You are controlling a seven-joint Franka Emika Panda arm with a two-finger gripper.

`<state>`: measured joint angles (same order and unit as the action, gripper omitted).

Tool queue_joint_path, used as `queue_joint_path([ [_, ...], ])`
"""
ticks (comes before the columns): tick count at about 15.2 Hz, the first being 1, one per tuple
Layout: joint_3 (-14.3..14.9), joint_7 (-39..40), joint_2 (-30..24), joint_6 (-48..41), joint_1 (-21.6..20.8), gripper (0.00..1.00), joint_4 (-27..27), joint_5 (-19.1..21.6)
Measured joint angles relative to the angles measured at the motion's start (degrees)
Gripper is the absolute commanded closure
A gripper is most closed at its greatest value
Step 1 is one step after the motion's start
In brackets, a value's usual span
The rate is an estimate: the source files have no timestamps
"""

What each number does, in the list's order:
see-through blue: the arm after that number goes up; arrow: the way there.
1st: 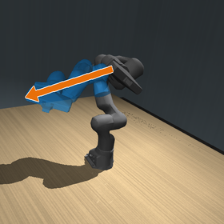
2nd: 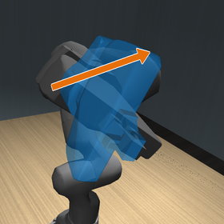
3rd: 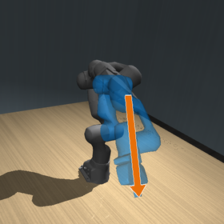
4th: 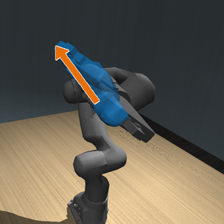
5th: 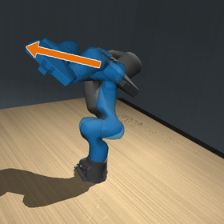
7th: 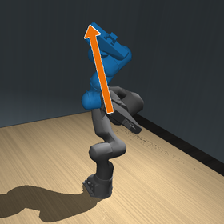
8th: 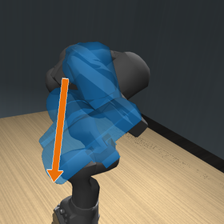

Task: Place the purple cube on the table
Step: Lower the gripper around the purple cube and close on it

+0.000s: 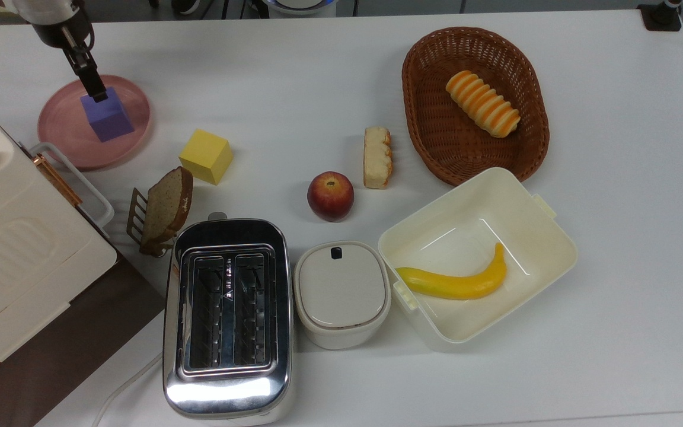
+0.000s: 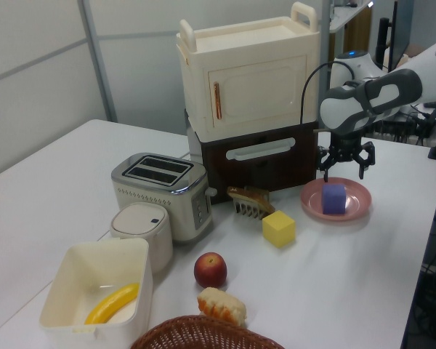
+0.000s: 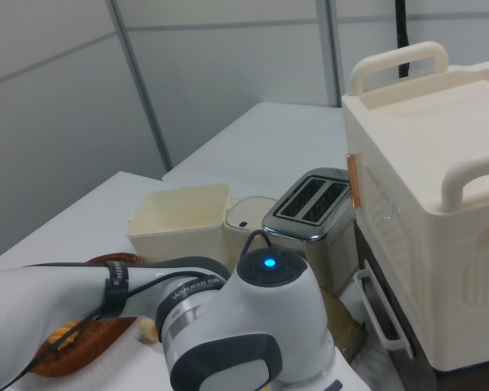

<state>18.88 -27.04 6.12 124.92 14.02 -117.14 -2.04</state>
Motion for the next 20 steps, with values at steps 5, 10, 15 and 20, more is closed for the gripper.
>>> queue_joint_path([
  [5, -0.1, 0.4, 2.1, 2.4, 0.0, 0.00, 0.0, 0.0],
  [10, -0.4, 1.4, 3.0, 3.7, -0.2, 0.00, 0.0, 0.0],
  [15, -0.6, 2.5, 4.8, 4.9, -0.3, 0.00, 0.0, 0.0],
  [20, -0.7, 3.3, 5.5, 5.6, -0.4, 0.74, 0.0, 0.0],
])
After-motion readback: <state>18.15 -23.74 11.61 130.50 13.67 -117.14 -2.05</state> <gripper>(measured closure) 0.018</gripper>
